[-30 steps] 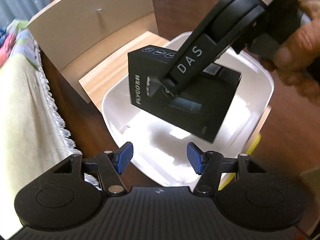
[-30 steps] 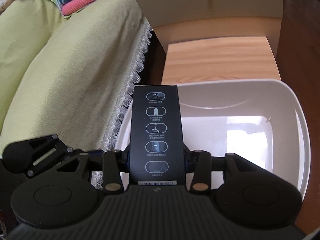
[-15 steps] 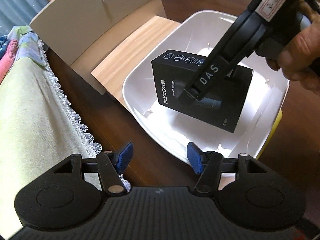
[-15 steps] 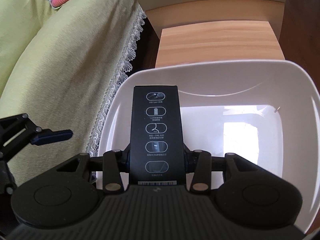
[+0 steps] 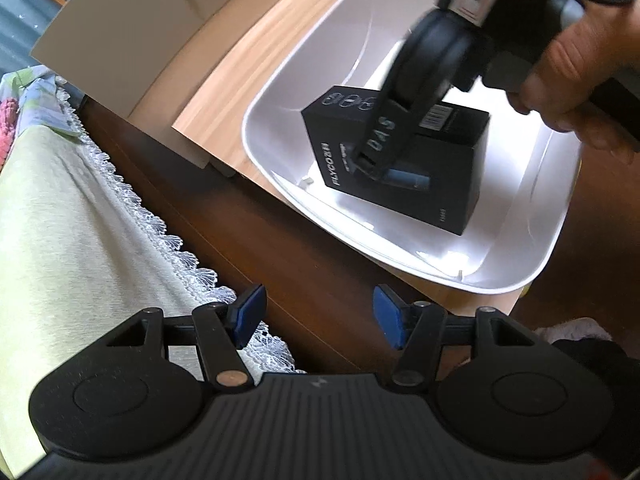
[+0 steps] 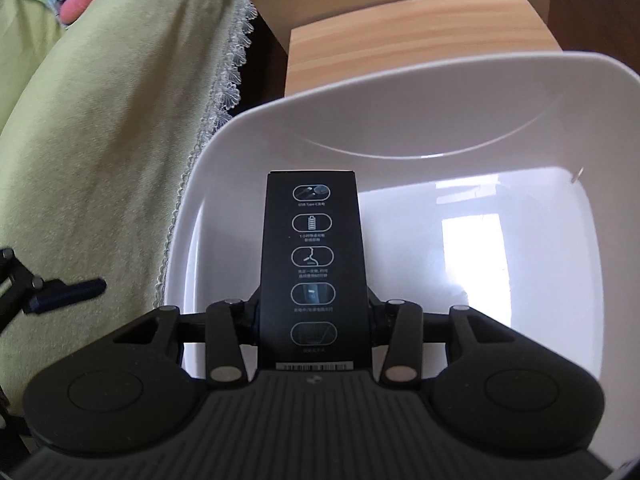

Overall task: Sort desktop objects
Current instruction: 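Lower the black box with the right gripper into the white basin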

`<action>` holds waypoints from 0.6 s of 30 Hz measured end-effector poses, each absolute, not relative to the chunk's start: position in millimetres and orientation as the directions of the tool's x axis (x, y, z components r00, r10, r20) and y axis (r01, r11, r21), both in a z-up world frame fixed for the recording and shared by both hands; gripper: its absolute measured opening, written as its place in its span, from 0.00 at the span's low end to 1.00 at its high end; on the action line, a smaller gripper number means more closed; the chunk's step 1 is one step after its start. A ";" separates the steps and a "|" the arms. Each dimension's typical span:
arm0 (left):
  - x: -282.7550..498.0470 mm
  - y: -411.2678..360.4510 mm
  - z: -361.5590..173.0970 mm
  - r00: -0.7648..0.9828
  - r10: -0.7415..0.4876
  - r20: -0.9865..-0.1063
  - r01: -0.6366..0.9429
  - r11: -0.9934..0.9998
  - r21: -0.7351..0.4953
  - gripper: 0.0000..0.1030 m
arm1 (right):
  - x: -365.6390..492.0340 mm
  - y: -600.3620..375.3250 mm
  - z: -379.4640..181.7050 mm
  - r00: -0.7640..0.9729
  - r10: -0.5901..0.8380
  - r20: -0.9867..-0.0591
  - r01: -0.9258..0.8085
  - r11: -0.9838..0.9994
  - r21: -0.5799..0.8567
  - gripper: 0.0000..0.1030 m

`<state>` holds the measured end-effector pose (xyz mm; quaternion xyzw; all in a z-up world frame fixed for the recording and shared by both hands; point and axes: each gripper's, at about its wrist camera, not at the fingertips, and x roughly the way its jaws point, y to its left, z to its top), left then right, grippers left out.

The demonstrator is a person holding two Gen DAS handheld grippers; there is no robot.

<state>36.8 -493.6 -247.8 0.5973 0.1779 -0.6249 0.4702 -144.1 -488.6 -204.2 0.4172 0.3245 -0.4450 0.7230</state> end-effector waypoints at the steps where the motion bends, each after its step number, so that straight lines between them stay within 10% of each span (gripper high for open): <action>1: 36.1 -493.0 -251.4 0.158 -0.371 -0.915 0.797 -0.499 0.340 0.61 | -143.5 -489.0 -205.8 0.394 -0.372 -0.841 0.914 0.251 0.318 0.38; 18: 18.0 -484.9 -279.5 0.213 -0.370 -0.904 0.711 -0.576 0.403 0.61 | -142.4 -494.9 -222.9 0.415 -0.347 -0.841 0.909 0.196 0.368 0.39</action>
